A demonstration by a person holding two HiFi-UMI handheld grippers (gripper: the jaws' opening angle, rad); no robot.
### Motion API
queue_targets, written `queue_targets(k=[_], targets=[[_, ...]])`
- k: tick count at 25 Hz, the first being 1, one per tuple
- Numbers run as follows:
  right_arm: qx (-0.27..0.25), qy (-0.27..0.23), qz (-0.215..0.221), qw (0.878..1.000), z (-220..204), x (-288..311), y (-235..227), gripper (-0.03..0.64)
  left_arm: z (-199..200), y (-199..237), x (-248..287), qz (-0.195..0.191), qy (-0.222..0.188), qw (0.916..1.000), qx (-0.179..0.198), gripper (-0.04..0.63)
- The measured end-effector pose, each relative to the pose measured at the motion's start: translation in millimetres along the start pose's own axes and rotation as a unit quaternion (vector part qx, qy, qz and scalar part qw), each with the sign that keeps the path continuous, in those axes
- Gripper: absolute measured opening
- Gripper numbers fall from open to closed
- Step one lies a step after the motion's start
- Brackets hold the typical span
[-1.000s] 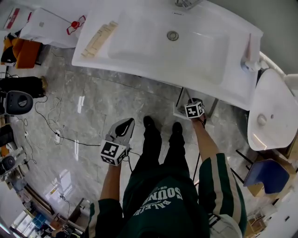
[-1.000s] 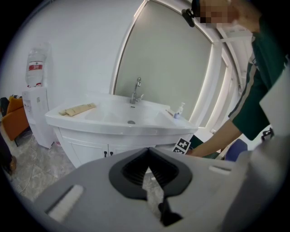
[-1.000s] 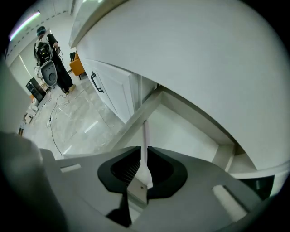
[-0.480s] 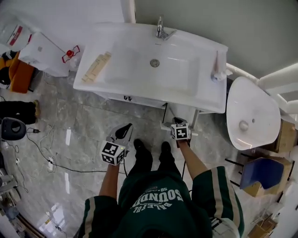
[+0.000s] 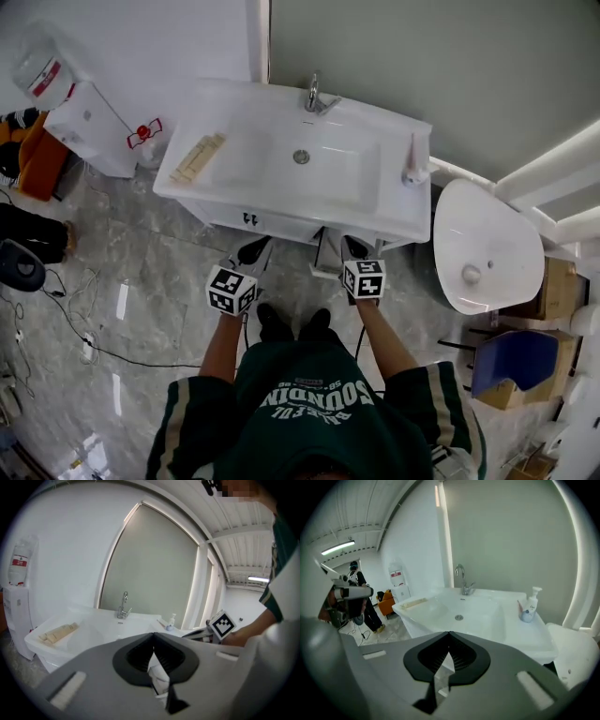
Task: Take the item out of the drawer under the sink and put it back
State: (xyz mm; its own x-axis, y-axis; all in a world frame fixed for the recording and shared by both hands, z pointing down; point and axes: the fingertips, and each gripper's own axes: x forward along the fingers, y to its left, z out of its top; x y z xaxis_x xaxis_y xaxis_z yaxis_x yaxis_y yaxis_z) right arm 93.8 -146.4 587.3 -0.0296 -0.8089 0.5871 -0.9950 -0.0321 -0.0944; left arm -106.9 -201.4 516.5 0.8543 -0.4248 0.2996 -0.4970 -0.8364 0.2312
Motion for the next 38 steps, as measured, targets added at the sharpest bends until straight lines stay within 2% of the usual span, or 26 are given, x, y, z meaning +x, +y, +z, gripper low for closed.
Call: queue_targets(k=[5, 13, 24, 38], targets=[[-0.005, -0.096, -0.002, 0.995, 69, -32, 7, 0.003, 37, -4, 3, -0.010, -0.028, 0.9991, 0.028, 0.051], [-0.012, -0.178, 0.007, 0.984, 117, -71, 26, 0.003, 63, -6, 2, -0.021, -0.044, 0.9976, 0.050, 0.051], [-0.017, -0.195, 0.012, 0.980, 140, -67, 33, 0.003, 76, 10, -8, -0.014, -0.056, 0.9969, 0.053, 0.051], [-0.029, -0.192, 0.025, 0.981, 137, -59, 52, 0.003, 77, 29, -23, -0.006, -0.060, 0.9969, 0.052, 0.051]])
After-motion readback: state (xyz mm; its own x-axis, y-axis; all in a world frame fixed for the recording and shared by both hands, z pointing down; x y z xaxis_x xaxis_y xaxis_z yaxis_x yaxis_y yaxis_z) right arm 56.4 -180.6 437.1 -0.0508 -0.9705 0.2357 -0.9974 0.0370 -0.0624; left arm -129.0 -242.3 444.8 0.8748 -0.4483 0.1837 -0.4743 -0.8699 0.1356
